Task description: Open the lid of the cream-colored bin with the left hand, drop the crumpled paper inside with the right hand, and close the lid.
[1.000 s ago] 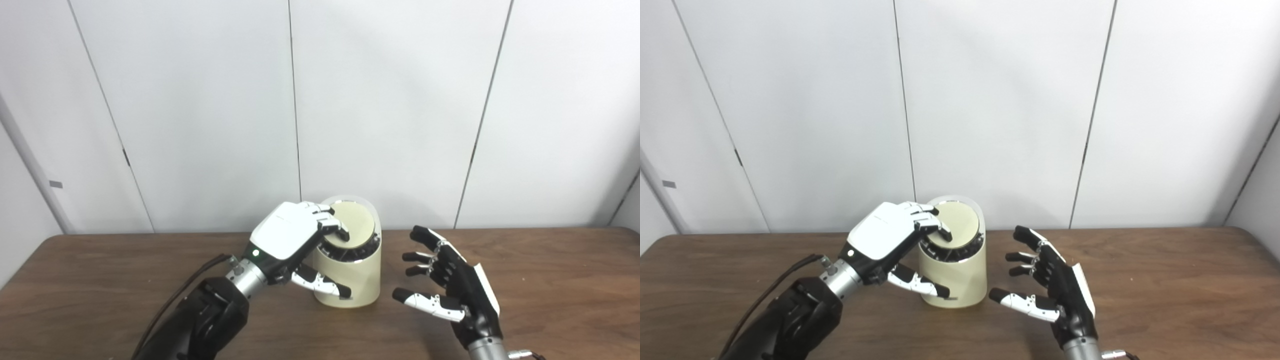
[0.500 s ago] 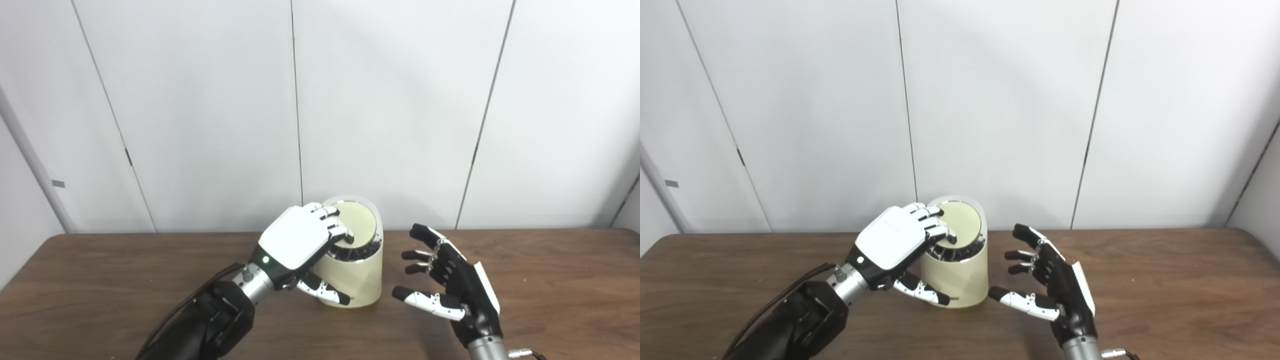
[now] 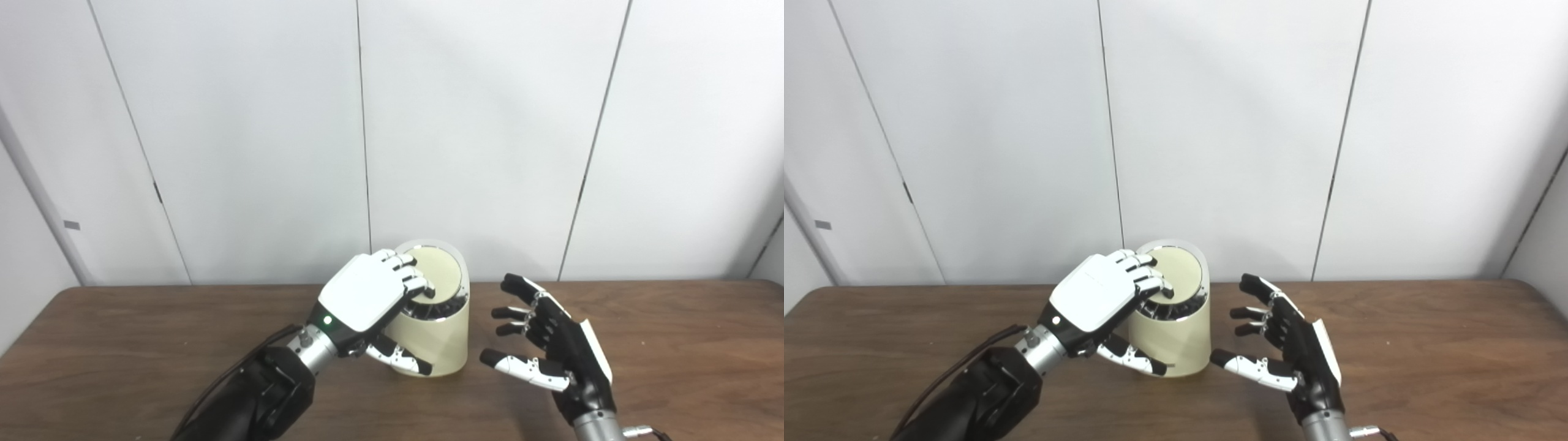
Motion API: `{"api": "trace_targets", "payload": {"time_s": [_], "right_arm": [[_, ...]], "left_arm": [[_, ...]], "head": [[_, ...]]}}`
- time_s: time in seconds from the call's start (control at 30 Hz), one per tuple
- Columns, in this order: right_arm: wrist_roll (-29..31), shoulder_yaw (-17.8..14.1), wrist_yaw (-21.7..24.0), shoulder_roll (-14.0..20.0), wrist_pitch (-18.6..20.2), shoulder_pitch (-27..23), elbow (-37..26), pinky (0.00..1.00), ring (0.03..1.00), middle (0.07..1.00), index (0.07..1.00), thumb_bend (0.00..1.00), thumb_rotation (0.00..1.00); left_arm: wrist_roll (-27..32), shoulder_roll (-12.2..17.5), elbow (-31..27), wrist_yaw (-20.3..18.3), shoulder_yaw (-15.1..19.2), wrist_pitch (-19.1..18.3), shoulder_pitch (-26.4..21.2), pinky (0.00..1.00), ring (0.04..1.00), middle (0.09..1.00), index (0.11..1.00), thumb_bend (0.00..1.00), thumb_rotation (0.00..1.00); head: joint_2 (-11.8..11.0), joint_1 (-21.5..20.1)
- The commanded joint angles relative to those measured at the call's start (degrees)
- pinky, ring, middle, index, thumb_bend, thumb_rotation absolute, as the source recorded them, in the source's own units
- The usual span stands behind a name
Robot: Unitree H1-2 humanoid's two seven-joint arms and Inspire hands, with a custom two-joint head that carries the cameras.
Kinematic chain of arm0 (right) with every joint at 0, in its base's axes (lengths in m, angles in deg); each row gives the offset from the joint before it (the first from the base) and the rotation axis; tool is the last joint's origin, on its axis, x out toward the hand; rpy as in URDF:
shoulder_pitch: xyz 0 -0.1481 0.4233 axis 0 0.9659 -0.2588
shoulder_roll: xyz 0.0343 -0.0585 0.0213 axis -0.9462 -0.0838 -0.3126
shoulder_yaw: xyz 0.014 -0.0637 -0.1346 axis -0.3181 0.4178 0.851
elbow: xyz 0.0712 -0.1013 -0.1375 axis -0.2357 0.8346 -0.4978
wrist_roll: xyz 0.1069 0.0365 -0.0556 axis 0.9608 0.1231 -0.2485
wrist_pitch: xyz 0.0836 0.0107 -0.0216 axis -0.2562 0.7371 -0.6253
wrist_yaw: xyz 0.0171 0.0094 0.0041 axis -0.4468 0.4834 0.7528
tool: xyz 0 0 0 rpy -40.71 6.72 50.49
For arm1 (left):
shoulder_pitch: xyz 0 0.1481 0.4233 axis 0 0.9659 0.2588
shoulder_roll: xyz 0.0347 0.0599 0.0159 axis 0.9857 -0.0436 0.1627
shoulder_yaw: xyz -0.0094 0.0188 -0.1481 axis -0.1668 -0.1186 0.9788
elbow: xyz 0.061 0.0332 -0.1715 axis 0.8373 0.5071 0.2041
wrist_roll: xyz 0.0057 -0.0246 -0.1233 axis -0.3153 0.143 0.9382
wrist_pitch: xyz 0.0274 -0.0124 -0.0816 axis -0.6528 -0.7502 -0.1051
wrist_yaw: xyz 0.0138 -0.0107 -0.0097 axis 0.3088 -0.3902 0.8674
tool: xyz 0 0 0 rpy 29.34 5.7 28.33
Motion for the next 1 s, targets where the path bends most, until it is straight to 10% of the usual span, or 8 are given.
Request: {"api": "trace_targets", "payload": {"time_s": [0.0, 0.97], "right_arm": [[0.6, 0.0, 0.0, -0.3, -0.6, -1.3, -2.5, 0.57, 0.683, 0.837, 0.804, 0.78, 0.16], [0.6, -0.6, -0.7, -0.1, -2.3, -1.6, -1.7, 0.55, 0.656, 0.83, 0.798, 0.75, 0.11]], "left_arm": [[-0.7, 0.5, 1.6, -2.3, -1.2, 0.2, -1.6, 0.84, 0.858, 0.755, 0.744, 0.95, 0.56], [1.5, 1.2, 1.9, -8.0, -3.4, -0.7, -1.8, 0.86, 0.831, 0.712, 0.691, 0.95, 0.54]], "head": [[0.1, -0.1], [0.3, 0.2]]}}
